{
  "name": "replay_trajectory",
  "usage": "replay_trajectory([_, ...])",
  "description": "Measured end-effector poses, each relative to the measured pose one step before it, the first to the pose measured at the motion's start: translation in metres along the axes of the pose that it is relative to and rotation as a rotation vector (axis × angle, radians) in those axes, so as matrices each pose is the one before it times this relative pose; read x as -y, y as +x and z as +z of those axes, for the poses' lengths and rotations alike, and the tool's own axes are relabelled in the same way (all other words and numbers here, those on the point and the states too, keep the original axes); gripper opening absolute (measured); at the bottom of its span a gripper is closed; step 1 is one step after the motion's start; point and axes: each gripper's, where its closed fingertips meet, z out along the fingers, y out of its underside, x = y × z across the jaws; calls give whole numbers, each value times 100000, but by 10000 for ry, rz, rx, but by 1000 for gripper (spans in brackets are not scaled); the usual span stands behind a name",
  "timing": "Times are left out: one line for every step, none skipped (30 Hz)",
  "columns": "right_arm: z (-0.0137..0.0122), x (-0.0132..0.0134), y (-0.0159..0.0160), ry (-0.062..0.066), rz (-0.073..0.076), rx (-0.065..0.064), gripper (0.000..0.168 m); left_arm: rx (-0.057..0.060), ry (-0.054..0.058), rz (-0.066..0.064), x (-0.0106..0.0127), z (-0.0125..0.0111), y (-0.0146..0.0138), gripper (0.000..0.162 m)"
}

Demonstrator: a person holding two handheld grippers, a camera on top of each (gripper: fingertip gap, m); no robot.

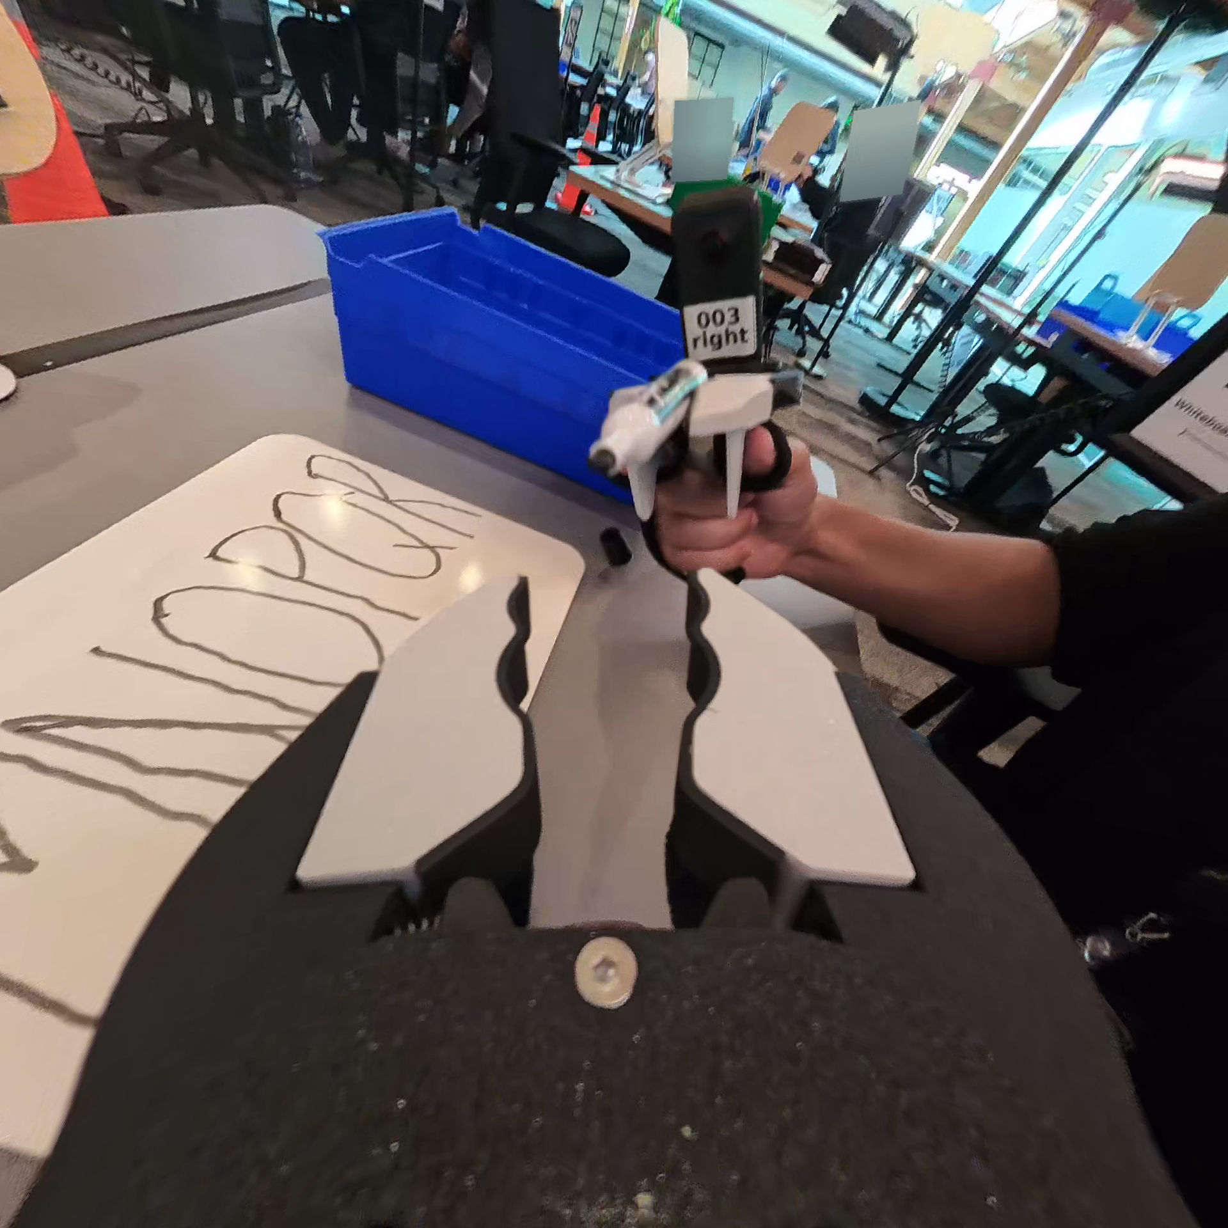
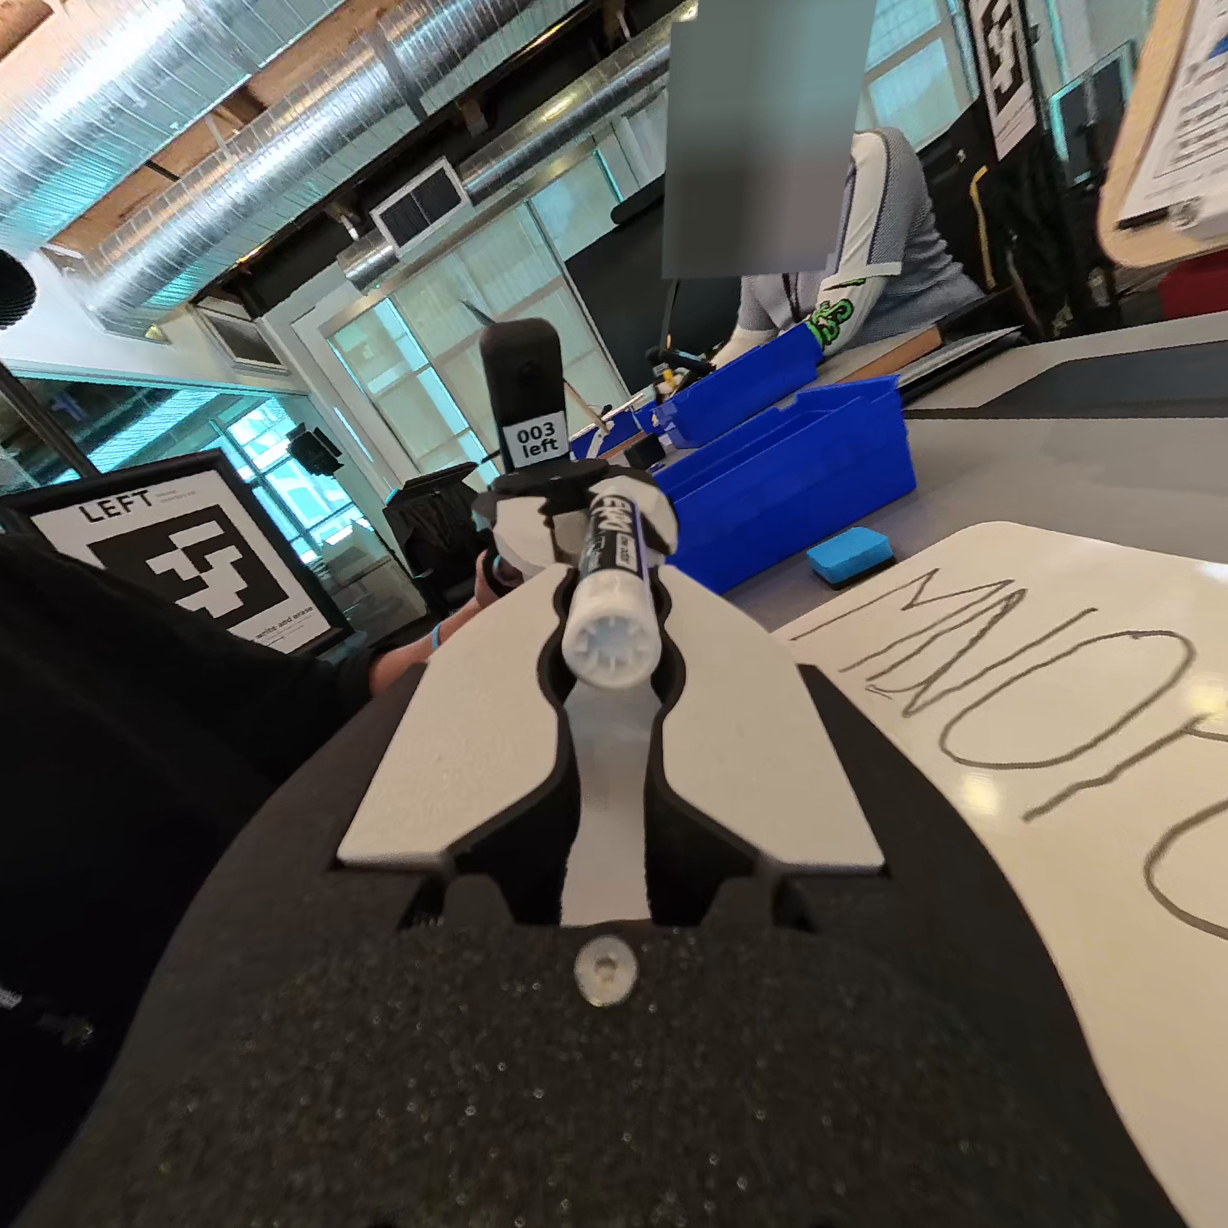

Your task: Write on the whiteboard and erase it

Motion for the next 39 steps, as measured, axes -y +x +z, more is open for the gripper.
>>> replay_trajectory([346, -283, -290, -97, 36, 145, 19, 3, 71, -44, 115, 214, 37, 49])
replay_trajectory([323, -288, -204, -112, -28, 66, 19, 65, 20, 10, 47, 134, -105, 54])
replay_trajectory([310, -292, -156, -119, -37, 34, 20, -51, 53, 5, 75, 74, 37, 58])
replay_trajectory([304, -317, -167, -129, 14, 87, 19, -216, 53, -34, 84, 34, 263, 57])
replay_trajectory([300, -278, -192, -88, 30, 113, 19, -216, 90, -48, 131, 18, 287, 57])
replay_trajectory([289, -216, -127, -46, 28, 77, 19, -271, 120, -38, 133, 29, 393, 55])
replay_trajectory([272, -211, -146, -51, 51, 93, 19, -244, 7, -3, -36, 91, 363, 54])
replay_trajectory([271, -198, -167, -61, 64, 122, 19, -136, -72, 61, -149, 113, 226, 53])
replay_trajectory([264, -198, -151, -68, 44, 102, 20, -120, -50, 69, -151, 121, 225, 51])
replay_trajectory([245, -170, -123, -73, 11, 64, 20, -111, -71, 35, -180, 133, 198, 49])
replay_trajectory([212, -161, -108, -79, 8, 51, 20, -137, -64, 29, -154, 115, 210, 46])
replay_trajectory([165, -131, -72, -61, 20, 40, 20, -136, -20, 21, -104, 86, 210, 41])
replay_trajectory([105, -75, -37, -22, 26, 26, 20, -4, -83, 39, -159, 64, 20, 34])
replay_trajectory([76, -139, -21, -68, 53, 40, 20, 88, 5, 45, -26, 13, -112, 28])
replay_trajectory([87, -185, 19, -103, 35, 10, 20, -55, 94, 29, 94, -11, 92, 23])
replay_trajectory([68, -95, 15, -32, 9, -6, 20, -87, 7, -21, -5, 20, 116, 18])
replay_trajectory([42, -44, 7, -3, 54, 14, 20, -8, -37, 0, -59, 11, -4, 18])
replay_trajectory([14, -28, -8, -22, 76, 47, 20, -38, -38, 8, -71, 1, 55, 18])
replay_trajectory([7, -71, -10, -56, 43, 24, 20, -31, -117, 53, -165, -12, 41, 18])
replay_trajectory([15, -76, 20, -61, 0, -30, 20, 9, -164, 46, -198, -25, -10, 18])
replay_trajectory([30, -73, 33, -74, -21, -43, 20, -16, -157, -8, -150, -36, 5, 18])
replay_trajectory([27, -110, -1, -105, -33, -6, 20, -29, -80, 22, -28, -53, 55, 18])
replay_trajectory([28, -167, -6, -169, -55, -8, 20, 25, 21, 55, 114, -77, 27, 18])
replay_trajectory([-2, -242, 56, -231, -109, -69, 24, -58, -34, 28, 32, -46, 136, 18])
replay_trajectory([-16, -257, 110, -240, -158, -128, 26, -1, -177, 70, -147, -22, 58, 18])
replay_trajectory([-6, -195, 29, -197, -172, -92, 24, 46, -209, 129, -230, 17, 31, 18])
replay_trajectory([-4, -88, -97, -94, -136, -12, 21, 49, -135, 120, -131, 8, 29, 18])
replay_trajectory([9, 22, -74, 1, -63, 5, 21, 33, 82, 44, 141, -23, 27, 18])
replay_trajectory([-1, 89, -59, 70, 14, 34, 21, -36, 105, -50, 150, -10, 41, 18])
replay_trajectory([-18, 118, -57, 100, 51, 61, 21, -58, 89, -74, 70, 32, 14, 18])
replay_trajectory([-17, 108, -43, 103, 22, 45, 21, -39, 56, -55, -35, 51, -37, 18])
replay_trajectory([-26, 86, -26, 86, -12, 14, 20, -43, -46, -37, -177, 100, -27, 18])
replay_trajectory([-39, 94, 3, 85, 11, 9, 20, -9, -35, -11, -139, 90, -41, 18])
replay_trajectory([-51, 149, -64, 102, 54, 63, 20, -38, -19, -12, -96, 100, 27, 18])
replay_trajectory([-47, 159, -48, 98, 61, 52, 20, 11, -43, 11, -89, 110, -20, 18])
replay_trajectory([-46, 76, 25, 51, 22, -12, 20, 31, 48, -8, 63, 60, -50, 18])
replay_trajectory([-39, 21, -41, 12, -2, 18, 20, -61, -1, -32, 4, 63, 66, 18])
replay_trajectory([-11, -34, -29, -25, -1, 7, 20, -16, -44, 13, -52, 32, 8, 18])
replay_trajectory([36, -82, -11, -45, 4, -2, 20, -17, -41, 9, -39, 7, 30, 18])
